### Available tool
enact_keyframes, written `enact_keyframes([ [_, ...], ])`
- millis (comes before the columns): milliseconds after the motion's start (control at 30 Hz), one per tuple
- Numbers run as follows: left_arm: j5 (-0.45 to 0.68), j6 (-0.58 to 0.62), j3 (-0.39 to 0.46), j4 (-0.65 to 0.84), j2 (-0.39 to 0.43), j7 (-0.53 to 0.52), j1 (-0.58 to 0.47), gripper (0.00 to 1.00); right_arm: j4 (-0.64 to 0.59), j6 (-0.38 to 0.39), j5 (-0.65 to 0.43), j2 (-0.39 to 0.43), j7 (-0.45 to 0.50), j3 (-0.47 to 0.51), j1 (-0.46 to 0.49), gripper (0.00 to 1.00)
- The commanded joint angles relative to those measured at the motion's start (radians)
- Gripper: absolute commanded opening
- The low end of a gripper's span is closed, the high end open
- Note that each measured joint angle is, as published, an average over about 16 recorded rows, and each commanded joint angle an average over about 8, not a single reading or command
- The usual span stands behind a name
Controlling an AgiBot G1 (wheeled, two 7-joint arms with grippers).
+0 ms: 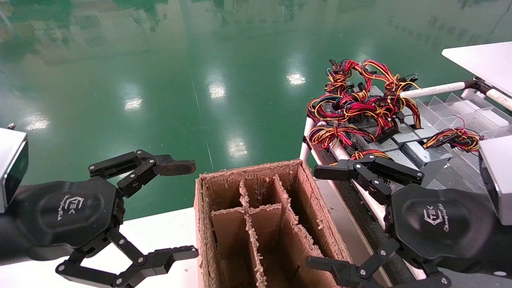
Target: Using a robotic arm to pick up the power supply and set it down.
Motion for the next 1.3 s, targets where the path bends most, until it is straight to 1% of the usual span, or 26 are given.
enact_keyframes([
  [33, 0.0, 0.0, 0.0, 0.0, 0.0, 0.0, 0.0, 1.0, 0.0, 0.0, 0.0, 0.0, 0.0, 0.0, 0.0, 1.0],
  [1300, 0.0, 0.0, 0.0, 0.0, 0.0, 0.0, 0.0, 1.0, 0.0, 0.0, 0.0, 0.0, 0.0, 0.0, 0.0, 1.0],
])
